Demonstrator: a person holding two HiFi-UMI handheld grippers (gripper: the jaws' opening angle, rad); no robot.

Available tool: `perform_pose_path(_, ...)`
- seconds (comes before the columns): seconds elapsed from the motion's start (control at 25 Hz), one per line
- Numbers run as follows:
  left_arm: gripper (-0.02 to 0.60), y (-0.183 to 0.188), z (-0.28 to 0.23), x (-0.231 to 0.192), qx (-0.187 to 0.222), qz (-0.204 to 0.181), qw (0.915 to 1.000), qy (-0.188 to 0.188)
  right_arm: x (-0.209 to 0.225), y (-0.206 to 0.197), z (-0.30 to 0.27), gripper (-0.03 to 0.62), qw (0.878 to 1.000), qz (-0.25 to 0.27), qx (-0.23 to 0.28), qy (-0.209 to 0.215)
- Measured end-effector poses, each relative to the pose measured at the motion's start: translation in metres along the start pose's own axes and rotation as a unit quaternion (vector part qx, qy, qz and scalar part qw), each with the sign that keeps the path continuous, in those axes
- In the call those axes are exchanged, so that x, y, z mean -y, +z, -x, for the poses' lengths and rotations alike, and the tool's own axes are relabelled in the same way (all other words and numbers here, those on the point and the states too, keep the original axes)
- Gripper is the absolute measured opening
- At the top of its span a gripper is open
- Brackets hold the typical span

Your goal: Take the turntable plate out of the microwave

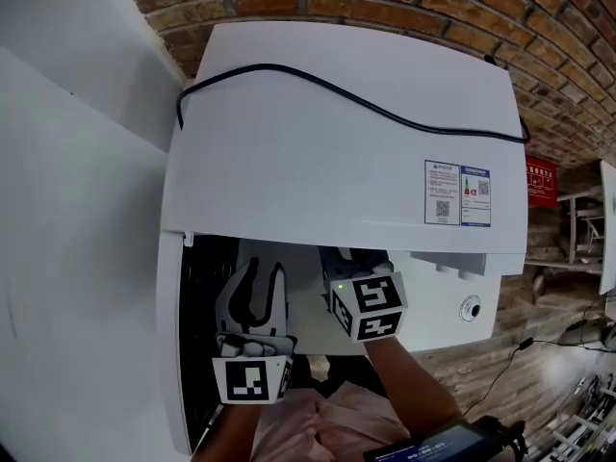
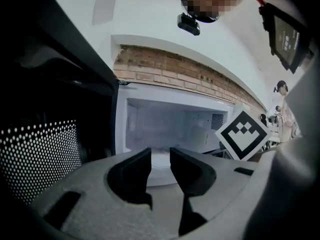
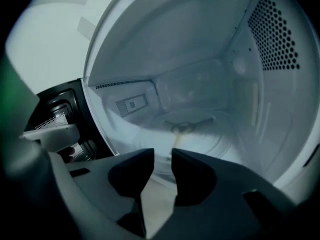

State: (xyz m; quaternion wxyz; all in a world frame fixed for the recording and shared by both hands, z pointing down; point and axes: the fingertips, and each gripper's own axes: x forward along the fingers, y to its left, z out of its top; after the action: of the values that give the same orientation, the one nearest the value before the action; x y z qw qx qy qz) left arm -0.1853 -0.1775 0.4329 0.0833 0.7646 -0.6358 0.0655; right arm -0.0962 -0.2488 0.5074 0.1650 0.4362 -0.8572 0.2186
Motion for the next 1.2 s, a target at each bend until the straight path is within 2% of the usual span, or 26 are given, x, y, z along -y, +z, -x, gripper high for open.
perform_pose_path(0.16, 0.124, 0.000, 0.000, -0.001, -0.006, 0.004, 1.0000, 0.002, -0.004, -0.005, 0.001, 0.063, 0.999, 0.024, -0.021, -0.001)
perform_pose_path(0.24, 0.124, 0.000, 0.000, 0.000, -0.006, 0.004, 1.0000, 0.000, -0.006, -0.007, 0.003, 0.055, 0.999, 0.022, -0.025, 0.002)
perform_pose_path(0.52, 0.124, 0.005, 0.001, 0.004, -0.002, 0.000, 1.0000, -0.006, -0.010, -0.011, 0.007, 0.060, 0.999, 0.015, -0.032, 0.014)
perform_pose_path(0.64, 0.124, 0.006, 0.001, 0.008, -0.002, -0.003, 0.9999, -0.012, -0.012, -0.012, 0.011, 0.085, 0.999, 0.012, -0.030, 0.018)
perform_pose_path(0.76, 0.124, 0.008, 0.003, 0.009, 0.000, -0.005, 0.9999, -0.015, -0.010, -0.010, 0.022, 0.123, 0.999, -0.027, -0.009, 0.015)
perform_pose_path(0.84, 0.124, 0.009, 0.004, 0.009, 0.001, 0.000, 0.9999, -0.015, -0.006, -0.014, 0.030, 0.123, 0.994, -0.109, 0.005, 0.019)
perform_pose_path(0.88, 0.124, 0.009, 0.004, 0.009, 0.002, 0.002, 0.9999, -0.016, -0.005, -0.018, 0.032, 0.123, 0.985, -0.173, 0.007, 0.027)
perform_pose_path(0.92, 0.123, 0.010, 0.004, 0.010, 0.003, 0.005, 0.9998, -0.017, -0.004, -0.023, 0.034, 0.123, 0.970, -0.241, 0.007, 0.037)
perform_pose_path(1.0, 0.123, 0.012, 0.005, 0.012, 0.006, 0.005, 0.9998, -0.020, -0.004, -0.034, 0.032, 0.137, 0.934, -0.352, 0.005, 0.058)
perform_pose_path(1.2, 0.123, 0.015, 0.007, 0.013, 0.008, 0.000, 0.9997, -0.022, 0.001, -0.039, 0.014, 0.170, 0.856, -0.508, 0.021, 0.093)
